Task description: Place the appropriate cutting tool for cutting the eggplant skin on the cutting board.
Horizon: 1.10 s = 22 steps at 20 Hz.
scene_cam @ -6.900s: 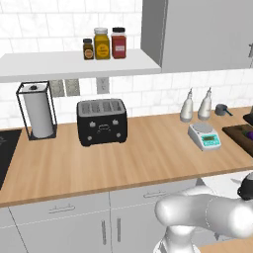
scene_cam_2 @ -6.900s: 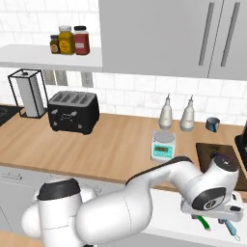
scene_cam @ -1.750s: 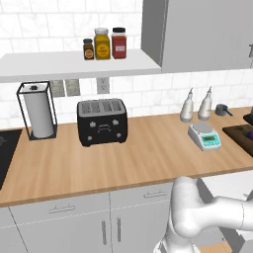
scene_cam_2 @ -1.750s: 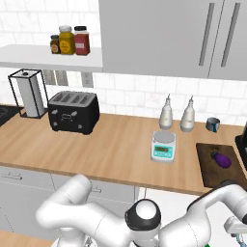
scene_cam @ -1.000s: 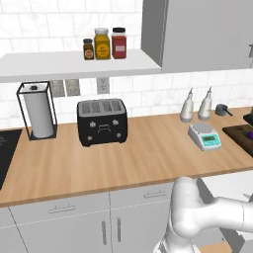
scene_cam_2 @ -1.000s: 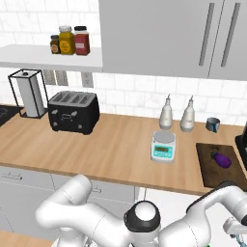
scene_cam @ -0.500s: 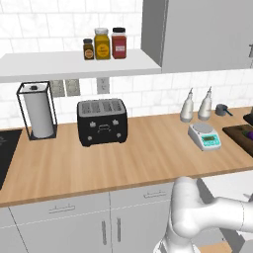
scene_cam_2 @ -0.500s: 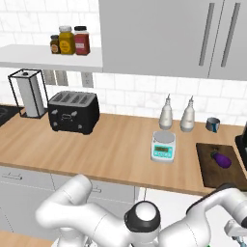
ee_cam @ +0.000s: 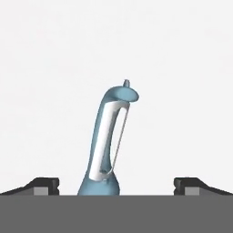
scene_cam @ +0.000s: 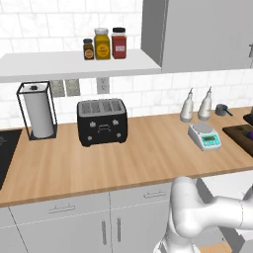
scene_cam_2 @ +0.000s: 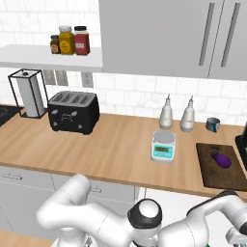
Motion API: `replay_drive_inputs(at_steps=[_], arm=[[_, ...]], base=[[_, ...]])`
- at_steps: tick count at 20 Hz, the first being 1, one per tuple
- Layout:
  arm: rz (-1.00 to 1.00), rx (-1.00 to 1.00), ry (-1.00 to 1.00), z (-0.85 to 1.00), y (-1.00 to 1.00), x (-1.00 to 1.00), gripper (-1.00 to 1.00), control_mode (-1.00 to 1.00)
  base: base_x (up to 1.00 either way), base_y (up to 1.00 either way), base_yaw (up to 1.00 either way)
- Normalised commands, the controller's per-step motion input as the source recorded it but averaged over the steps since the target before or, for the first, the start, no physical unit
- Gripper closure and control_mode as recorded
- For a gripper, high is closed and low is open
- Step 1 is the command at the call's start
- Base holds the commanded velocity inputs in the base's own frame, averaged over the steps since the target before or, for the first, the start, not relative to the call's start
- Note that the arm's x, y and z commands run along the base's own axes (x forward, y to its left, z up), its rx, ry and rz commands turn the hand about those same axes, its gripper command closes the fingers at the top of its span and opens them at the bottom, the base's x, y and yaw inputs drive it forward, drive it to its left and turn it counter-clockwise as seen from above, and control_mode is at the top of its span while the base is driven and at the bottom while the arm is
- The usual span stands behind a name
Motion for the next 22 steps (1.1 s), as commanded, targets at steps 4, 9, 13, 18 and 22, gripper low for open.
replay_drive_inputs(at_steps=[4,9,13,18,22], arm=[[0.0,0.0,0.06,-0.37,-0.01,0.0,-1.0,-1.0],[0.0,0.0,0.06,-0.55,0.0,0.01,1.0,-1.0],[0.0,0.01,-0.01,-0.05,0.0,-0.05,1.0,-1.0],[0.03,-0.01,-0.15,0.48,0.0,-0.54,1.0,-1.0],[0.14,-0.16,-0.14,1.0,0.3,-0.56,1.0,-1.0]], base=[[0.0,0.0,0.0],[0.0,0.0,0.0],[0.0,0.0,0.0],[0.0,0.0,0.0],[0.0,0.0,0.0]])
